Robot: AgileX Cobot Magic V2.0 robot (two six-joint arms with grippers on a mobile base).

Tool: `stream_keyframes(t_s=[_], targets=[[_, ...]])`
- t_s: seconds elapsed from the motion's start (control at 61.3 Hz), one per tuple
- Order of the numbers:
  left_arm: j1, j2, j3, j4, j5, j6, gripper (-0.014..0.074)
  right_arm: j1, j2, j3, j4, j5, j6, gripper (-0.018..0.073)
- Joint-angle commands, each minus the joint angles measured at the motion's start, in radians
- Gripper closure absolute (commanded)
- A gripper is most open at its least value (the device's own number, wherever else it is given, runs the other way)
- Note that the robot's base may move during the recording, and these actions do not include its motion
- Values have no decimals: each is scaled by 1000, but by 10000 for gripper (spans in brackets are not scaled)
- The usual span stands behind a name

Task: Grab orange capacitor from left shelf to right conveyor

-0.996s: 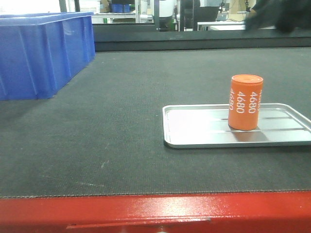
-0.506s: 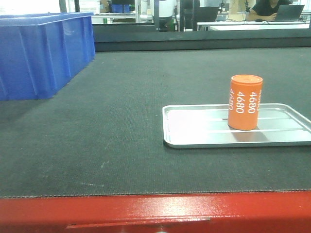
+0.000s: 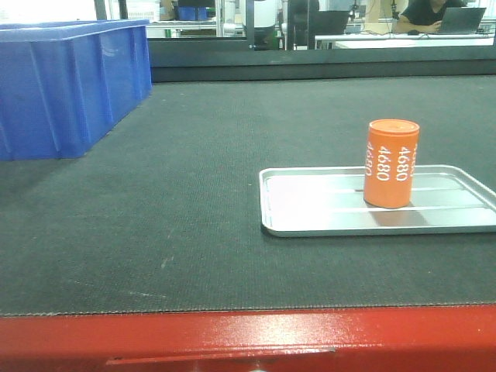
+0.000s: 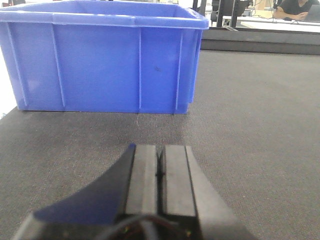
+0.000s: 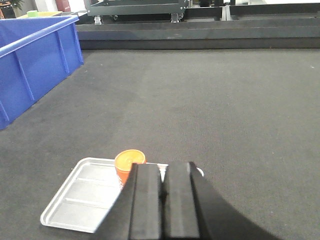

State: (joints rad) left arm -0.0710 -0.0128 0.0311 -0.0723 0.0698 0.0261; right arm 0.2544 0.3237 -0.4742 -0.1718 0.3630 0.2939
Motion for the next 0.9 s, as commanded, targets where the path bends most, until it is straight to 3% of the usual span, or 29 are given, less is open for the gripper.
stream_keyframes(t_s=[0.0, 0.245, 0.408, 0.718, 0.832, 0.881], targets=[[0, -11, -5, -2, -86, -2, 723, -7, 6, -30, -2, -71, -11, 505], [0, -11, -5, -2, -86, -2, 723, -162, -49, 0, -28, -65, -97, 505], [0, -11, -5, -2, -86, -2, 723, -246, -166, 139, -26, -130, -172, 505], [0, -11, -5, -2, -86, -2, 723, -293, -340, 427, 51, -281, -194, 505], [0, -11, -5, -2, -86, -2, 723, -294, -348, 501, 120, -349, -194, 505], [0, -11, -5, -2, -86, -2, 723, -294, -349, 499, 142, -307, -194, 505]])
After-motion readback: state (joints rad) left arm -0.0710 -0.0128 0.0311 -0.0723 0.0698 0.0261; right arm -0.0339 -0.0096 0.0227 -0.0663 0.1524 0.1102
